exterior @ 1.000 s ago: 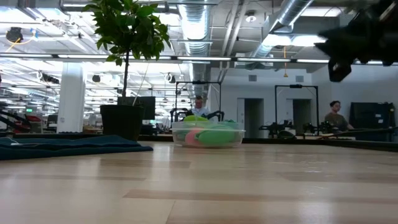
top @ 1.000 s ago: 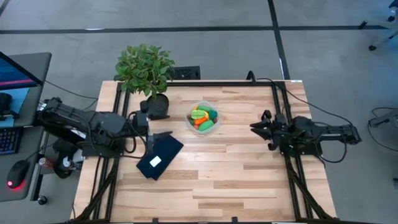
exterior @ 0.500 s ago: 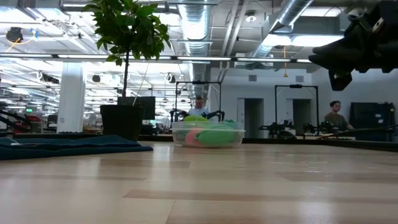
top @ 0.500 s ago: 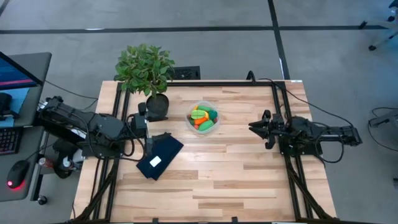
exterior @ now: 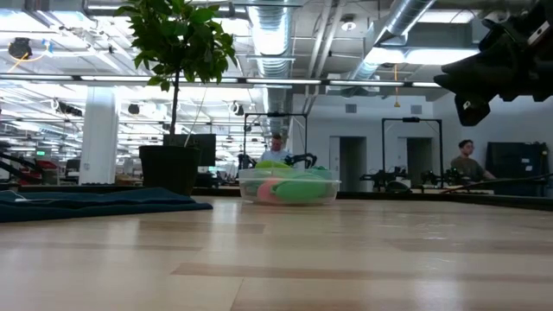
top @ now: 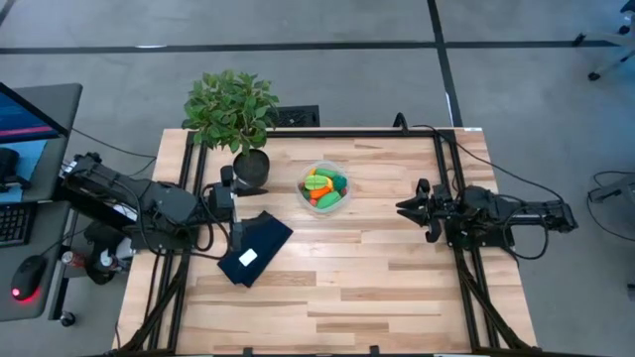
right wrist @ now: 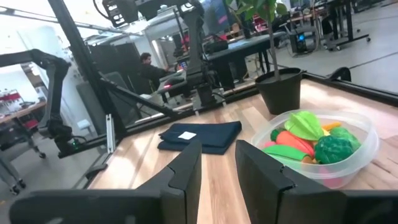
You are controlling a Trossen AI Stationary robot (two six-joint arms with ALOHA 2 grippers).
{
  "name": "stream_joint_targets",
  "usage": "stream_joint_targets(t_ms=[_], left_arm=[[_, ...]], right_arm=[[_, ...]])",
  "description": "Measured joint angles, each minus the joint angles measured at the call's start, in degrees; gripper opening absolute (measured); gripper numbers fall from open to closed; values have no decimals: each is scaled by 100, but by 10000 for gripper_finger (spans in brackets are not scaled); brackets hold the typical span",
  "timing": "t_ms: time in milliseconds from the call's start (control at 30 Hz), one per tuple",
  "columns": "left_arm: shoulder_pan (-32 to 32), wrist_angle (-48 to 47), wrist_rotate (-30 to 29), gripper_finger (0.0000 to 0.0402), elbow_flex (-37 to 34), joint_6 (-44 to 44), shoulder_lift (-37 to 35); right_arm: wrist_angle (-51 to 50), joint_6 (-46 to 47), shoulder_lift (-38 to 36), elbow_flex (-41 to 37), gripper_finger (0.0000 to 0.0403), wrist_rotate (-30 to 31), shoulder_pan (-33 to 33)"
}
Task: Pick and placing Produce into tupperware
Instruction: Return to Home Position
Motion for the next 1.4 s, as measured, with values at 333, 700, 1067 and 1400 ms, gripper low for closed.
stream_joint_targets(t_ms=[333,700,1067,1400], left_arm=[[-63,-499,54,279,1,23,-1],[116,-301,992,279,2,1083,-305],[864,994,1743,279,-1372,1274,-1225],[876,2394,1331,279,-3134,1140,-2475]], right_arm=[[-13,-10,0,4,93,0,-13],[-17,-10,0,7,93,2,-13],[-21,-10,0,9,93,11,-13],[-21,-10,0,11,93,12,-14]])
